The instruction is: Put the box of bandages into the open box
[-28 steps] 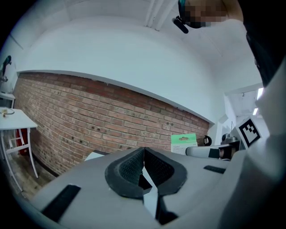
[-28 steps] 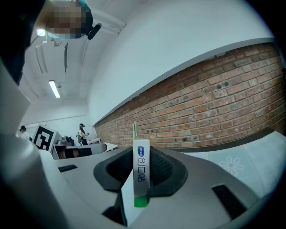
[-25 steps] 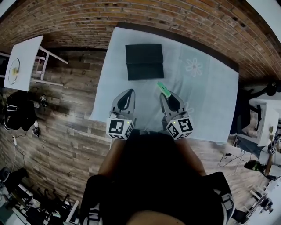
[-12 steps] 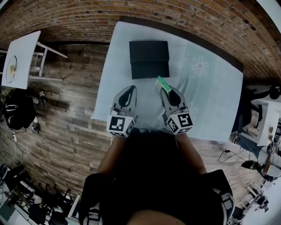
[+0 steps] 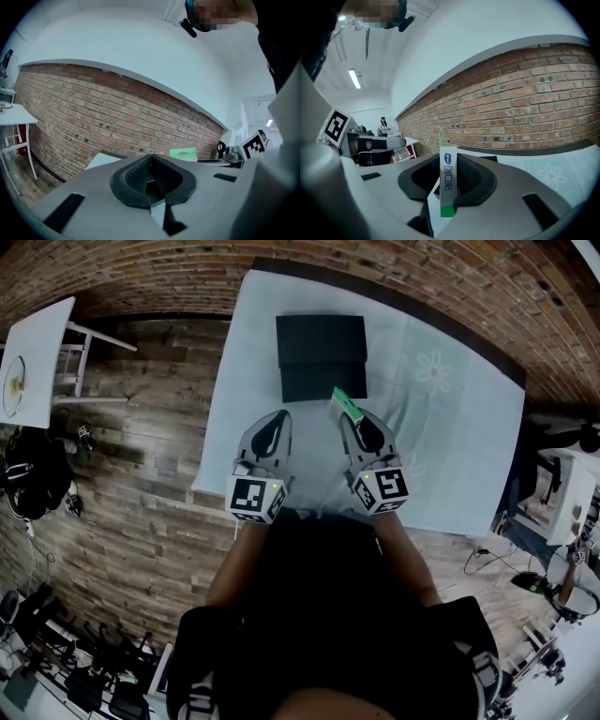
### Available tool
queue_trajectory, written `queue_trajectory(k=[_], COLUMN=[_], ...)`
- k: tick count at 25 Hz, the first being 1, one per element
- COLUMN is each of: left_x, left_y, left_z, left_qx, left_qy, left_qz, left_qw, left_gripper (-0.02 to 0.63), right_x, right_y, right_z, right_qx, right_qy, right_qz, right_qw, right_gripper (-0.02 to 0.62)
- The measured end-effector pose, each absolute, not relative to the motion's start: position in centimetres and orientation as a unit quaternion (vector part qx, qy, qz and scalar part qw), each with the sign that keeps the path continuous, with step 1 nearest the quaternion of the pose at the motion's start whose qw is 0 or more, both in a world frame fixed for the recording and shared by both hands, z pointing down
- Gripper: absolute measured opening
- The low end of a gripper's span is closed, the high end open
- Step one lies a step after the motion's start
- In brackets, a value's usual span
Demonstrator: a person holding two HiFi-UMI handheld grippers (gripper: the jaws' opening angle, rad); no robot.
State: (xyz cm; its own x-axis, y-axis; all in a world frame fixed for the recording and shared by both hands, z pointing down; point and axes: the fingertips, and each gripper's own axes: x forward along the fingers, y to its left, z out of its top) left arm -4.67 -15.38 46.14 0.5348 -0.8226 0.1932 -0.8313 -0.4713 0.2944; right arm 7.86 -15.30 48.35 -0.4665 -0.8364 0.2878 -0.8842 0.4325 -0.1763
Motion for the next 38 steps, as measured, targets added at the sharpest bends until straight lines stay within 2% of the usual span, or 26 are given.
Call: queue_trajectory(k=[15, 38], left_x=[-4.7, -5.8], left_y=[-17.9, -19.6], left_z=[49.1, 51.7], left_qx=[0.853, 0.847], left_qy=[-0.483, -0.487], left_qz=[0.015, 0.023], left_qw=[0.196, 0.212], left_gripper=[0.032, 0.032], right_x=[6.5, 2.3], right_y=[-17.9, -21.3], right_z=[52.6, 61.8], right_qx=[0.490, 0.340], right_qy=[-0.851, -0.842], right_qz=[0.127, -0.124], right_qw=[0.139, 0.401], right_gripper=[0.109, 0.109])
